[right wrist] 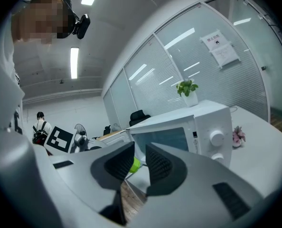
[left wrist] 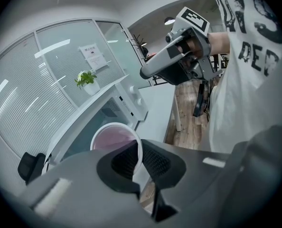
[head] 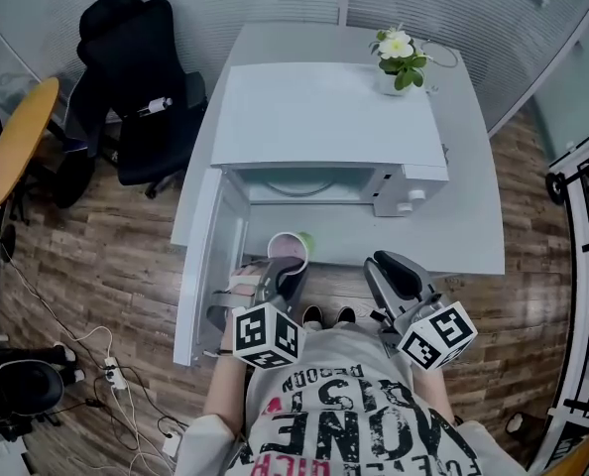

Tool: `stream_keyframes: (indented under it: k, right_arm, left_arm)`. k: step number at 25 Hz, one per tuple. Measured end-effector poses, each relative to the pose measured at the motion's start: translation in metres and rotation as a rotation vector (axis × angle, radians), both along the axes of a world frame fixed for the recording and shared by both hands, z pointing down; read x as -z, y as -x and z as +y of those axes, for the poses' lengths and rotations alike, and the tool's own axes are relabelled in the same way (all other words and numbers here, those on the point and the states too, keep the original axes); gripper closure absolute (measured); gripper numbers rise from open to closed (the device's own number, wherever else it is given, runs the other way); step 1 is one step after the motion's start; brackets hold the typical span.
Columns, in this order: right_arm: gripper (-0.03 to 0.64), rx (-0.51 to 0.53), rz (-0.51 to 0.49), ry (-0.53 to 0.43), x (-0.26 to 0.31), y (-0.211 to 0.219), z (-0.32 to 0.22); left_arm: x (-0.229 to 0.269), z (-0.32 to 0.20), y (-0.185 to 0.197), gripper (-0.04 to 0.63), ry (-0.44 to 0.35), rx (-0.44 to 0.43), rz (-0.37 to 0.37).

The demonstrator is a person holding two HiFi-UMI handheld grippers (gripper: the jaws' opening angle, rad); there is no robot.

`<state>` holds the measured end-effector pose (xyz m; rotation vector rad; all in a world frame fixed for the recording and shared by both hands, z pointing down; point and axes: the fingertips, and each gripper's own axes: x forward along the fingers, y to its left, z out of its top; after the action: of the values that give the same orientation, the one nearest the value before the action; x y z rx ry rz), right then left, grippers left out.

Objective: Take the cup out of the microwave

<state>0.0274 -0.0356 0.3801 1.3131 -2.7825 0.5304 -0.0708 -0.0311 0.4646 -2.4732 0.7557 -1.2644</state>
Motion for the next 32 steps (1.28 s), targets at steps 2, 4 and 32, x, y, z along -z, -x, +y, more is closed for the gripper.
stream_keyframes:
  k: [2, 4, 32]
  right_arm:
    - [0.529, 0.0, 0.004, -0.001, -0.001, 0.0, -0.001]
    - [0.529, -0.002, 0.004, 0.0, -0.002, 0.0, -0.001]
    - [0.531, -0.043, 0.06, -0.074, 0.018, 0.017, -0.017]
  left_arm:
    - [0.001, -0.001, 0.0, 0.566, 0.0, 0.007, 0.021]
    - [0.004, -0.002, 0.001, 0.566, 0.003, 0.02, 0.055]
    - [0.082, -0.023, 0.03, 0.566, -0.079, 0.338, 0.839]
